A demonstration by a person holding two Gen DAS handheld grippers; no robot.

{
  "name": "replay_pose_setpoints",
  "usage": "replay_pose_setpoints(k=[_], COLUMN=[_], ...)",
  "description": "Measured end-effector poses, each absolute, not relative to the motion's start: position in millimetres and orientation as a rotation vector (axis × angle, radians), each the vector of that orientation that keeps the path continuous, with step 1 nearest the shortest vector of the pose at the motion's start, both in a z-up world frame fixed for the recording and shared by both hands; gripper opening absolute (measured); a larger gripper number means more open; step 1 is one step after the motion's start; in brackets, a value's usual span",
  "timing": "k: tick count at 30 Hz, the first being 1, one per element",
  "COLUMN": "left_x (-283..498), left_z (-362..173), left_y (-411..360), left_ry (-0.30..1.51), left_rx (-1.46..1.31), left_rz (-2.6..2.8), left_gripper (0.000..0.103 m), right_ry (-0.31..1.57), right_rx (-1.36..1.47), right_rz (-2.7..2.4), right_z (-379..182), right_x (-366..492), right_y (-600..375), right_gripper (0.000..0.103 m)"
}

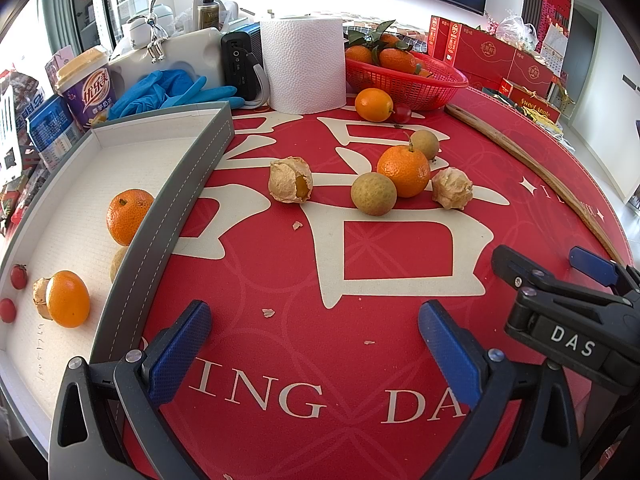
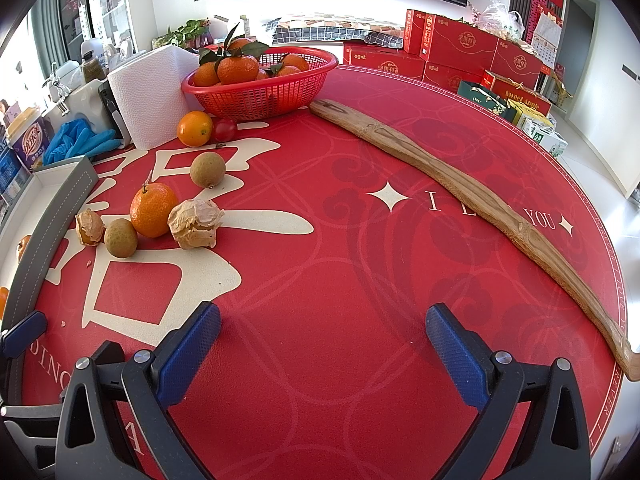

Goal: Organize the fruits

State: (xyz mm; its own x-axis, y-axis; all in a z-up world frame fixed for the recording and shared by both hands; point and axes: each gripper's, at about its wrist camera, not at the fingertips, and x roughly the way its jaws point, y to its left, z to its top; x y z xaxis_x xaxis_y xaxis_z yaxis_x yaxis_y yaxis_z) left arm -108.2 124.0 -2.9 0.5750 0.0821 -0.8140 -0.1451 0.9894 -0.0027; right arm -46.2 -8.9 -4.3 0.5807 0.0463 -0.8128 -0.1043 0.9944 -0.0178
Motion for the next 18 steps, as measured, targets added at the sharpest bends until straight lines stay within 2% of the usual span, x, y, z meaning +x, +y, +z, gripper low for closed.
replay_pose_setpoints(k=[18], left_x=[-108.2], left_z=[-2.8], left_y=[124.2], left_ry=[0.949], left_rx=[-0.072], left_rz=[0.133], left_gripper=[0.103], right_ry=[0.947], right_rx=[-0.066], right_rz=[0.088], right_z=[-4.5], right_x=[-46.0], right_y=[-8.7], right_gripper=[0.103])
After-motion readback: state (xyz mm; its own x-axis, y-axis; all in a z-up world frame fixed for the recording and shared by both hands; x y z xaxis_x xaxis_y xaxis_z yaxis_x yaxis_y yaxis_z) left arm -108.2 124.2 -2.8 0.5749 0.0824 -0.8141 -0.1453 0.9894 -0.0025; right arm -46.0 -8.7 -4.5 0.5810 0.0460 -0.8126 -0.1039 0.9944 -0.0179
